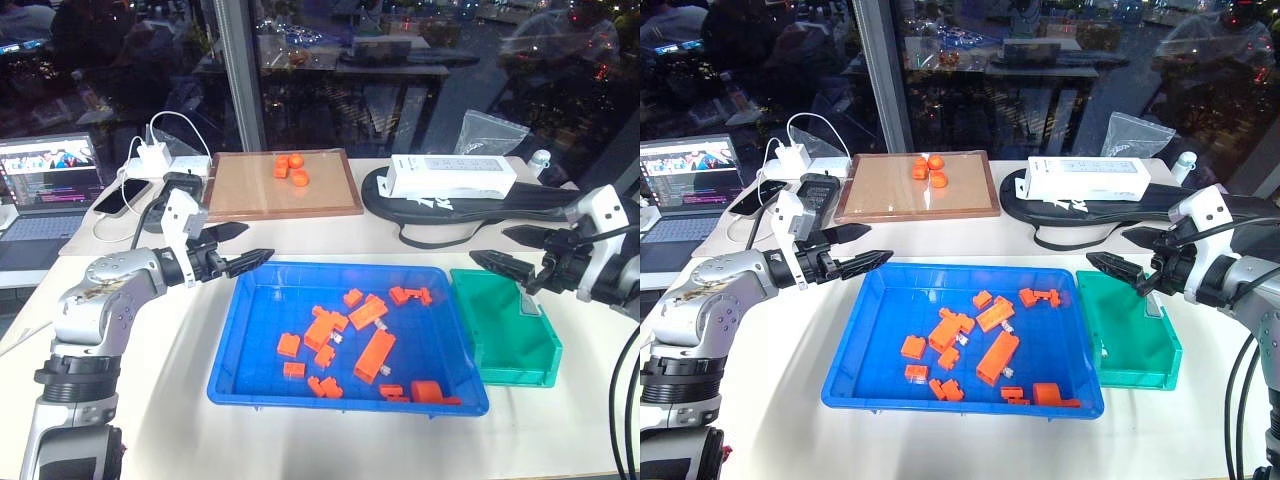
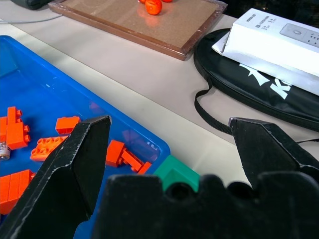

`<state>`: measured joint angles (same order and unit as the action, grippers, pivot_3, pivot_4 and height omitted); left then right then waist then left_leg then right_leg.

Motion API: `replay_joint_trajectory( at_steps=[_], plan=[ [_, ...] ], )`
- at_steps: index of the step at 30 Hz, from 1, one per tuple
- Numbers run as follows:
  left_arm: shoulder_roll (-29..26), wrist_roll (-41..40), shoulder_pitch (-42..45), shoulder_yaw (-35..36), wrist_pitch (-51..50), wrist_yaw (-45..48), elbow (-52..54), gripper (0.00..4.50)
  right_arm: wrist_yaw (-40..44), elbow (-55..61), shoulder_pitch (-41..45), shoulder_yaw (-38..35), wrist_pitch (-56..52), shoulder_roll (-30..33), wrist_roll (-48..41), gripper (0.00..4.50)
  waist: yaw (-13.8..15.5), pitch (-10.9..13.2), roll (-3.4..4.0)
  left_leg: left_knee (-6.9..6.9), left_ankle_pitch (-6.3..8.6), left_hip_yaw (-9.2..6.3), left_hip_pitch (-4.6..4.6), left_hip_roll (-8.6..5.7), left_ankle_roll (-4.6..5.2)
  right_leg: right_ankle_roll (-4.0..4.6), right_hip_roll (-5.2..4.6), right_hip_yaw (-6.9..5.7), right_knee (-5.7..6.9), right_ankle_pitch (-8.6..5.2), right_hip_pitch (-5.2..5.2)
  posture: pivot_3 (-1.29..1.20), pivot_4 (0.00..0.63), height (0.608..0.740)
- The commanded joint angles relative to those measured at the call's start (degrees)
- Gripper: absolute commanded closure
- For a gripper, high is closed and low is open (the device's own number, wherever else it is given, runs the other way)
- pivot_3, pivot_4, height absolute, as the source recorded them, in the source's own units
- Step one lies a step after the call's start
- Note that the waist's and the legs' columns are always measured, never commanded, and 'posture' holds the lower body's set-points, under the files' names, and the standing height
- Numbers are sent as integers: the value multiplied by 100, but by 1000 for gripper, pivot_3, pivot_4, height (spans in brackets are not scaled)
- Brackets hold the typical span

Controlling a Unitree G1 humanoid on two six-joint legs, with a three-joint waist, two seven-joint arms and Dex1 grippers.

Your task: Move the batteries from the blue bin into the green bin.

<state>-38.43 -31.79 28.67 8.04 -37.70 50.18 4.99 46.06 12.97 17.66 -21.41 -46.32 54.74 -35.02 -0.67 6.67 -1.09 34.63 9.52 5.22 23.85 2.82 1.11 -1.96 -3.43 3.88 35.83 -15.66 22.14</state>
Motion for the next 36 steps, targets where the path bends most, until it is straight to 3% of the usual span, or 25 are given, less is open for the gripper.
replay_joint_trajectory(
  at_steps=[1, 5, 11, 15, 23, 30, 36],
  plan=[
    [-76, 11, 279, 29, 138, 101, -142, 0, -64, 242, -16, -226, 130, 46, -10, 104, 1, 0, 0, 0, 0, 0, 0, 0, 0, 0, 0, 0, 0, 0, 0, 0, 150, 740],
    [-335, 130, 615, -363, 28, 665, -383, 0, 86, 699, 122, 107, -172, 293, -157, 104, 12, 1, -1, 3, 0, 0, 2, -2, 0, 0, 1, -3, 0, 0, 2, 0, 150, 740],
    [-1081, 221, 517, -919, -48, 1700, -144, 0, 541, 1417, 1044, 1945, -533, 702, 142, 104, -80, 2, -3, -16, 0, 1, -9, 5, 0, 13, 7, 4, 2, -6, 9, 0, 150, 740],
    [-1516, 381, 286, -1155, 165, 2217, 171, 0, 647, 1503, 1206, 2861, -485, 516, 457, 104, -36, 5, -11, -32, 0, -4, -6, 10, 0, 33, 6, -7, 2, -18, 17, 0, 150, 740],
    [-1654, 313, 66, -1052, 46, 2305, 499, 0, 1200, 1646, 1291, 4186, -306, 427, 1137, 104, 57, 5, -11, -20, 0, 0, 3, 9, 0, 50, -5, -12, 2, -32, 19, 0, 150, 740],
    [-1544, 334, 130, -1080, 31, 2244, 438, 0, 2360, 913, 2086, 5394, 1570, 470, 2772, 104, 3, 6, -11, -1, 0, 0, 0, 10, 0, 36, 5, -15, 19, -44, 20, 0, 150, 740],
    [-1411, 358, 73, -1068, 37, 2053, 524, 0, 3397, -178, 2834, 5866, 3483, 84, 3716, 104, -1, 6, -10, 6, 0, 8, -1, 8, 0, 16, 8, -15, 24, -35, 18, 0, 150, 740]
  ],
)
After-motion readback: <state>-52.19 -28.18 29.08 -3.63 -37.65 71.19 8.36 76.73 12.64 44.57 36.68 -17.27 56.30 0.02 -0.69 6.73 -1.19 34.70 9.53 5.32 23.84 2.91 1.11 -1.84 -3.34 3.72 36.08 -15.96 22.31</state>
